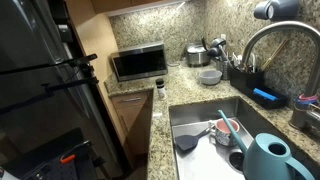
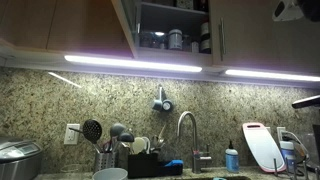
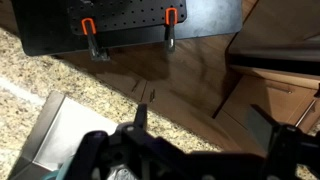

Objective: Close the second cupboard door from the right

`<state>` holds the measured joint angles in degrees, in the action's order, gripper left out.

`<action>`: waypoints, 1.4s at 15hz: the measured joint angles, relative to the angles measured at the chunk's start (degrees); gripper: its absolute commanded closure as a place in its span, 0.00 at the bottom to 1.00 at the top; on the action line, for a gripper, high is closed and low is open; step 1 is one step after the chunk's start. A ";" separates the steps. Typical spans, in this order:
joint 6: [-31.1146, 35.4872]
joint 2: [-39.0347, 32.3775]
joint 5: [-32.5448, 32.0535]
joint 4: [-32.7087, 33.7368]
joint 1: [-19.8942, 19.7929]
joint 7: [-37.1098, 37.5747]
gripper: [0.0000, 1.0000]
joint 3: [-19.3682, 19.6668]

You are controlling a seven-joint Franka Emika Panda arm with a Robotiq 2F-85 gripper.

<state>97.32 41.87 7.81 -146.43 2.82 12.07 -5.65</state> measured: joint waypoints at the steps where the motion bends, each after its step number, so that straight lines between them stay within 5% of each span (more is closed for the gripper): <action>1: 0.00 0.00 0.00 0.00 0.00 0.00 0.00 0.00; 21: 0.00 0.09 -0.04 -0.24 0.53 -0.46 0.00 -1.83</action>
<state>97.33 41.96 7.77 -146.68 3.35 11.61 -7.47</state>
